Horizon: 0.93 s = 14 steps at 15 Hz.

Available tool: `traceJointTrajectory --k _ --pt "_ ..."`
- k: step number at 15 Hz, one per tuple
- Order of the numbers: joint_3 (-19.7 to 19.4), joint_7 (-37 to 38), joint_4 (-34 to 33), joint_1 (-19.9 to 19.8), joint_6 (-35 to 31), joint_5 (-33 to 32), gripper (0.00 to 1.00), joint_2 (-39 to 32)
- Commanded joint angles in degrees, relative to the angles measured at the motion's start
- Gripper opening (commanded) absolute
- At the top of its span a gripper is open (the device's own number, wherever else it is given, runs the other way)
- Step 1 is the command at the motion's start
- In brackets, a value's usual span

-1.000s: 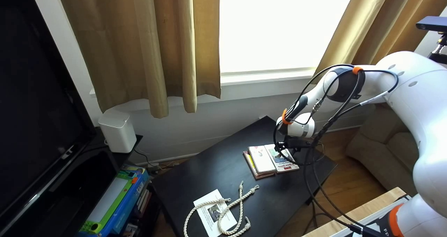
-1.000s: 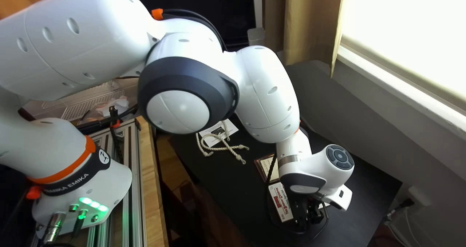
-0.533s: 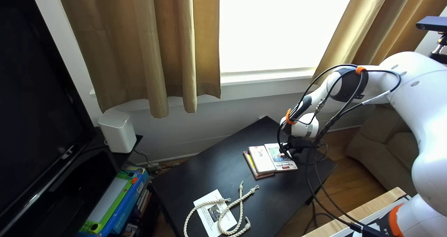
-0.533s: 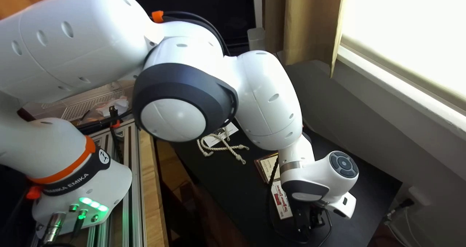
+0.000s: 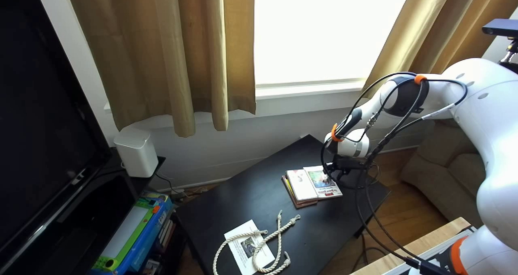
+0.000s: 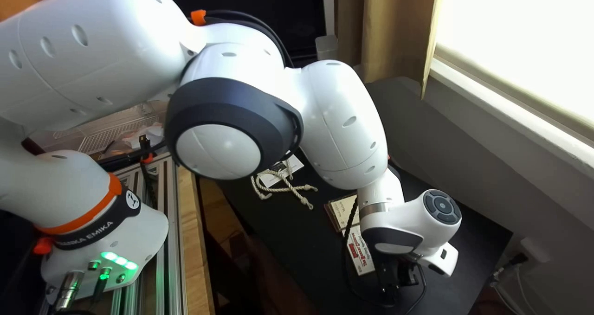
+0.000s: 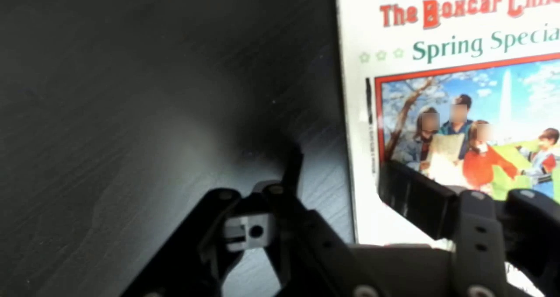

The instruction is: Place both books, which are on the right, on the one to the left

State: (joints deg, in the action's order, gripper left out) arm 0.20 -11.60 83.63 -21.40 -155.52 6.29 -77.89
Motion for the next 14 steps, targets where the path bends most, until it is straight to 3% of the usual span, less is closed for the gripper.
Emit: traceJointTrajectory --k 1,3,4,8,14 --pt "-0.1 2.3 1.8 0.1 1.2 0.4 0.83 2.5" --pt "-0.7 4.2 1.8 0.7 2.2 0.6 0.98 3.4" --pt "-0.4 4.7 1.5 0.5 2.7 0.9 1.00 3.8" --pt "1.2 7.6 -1.6 -0.1 5.7 3.5 1.00 4.0" --pt "-1.0 19.1 -11.7 4.1 15.5 6.2 1.00 1.0"
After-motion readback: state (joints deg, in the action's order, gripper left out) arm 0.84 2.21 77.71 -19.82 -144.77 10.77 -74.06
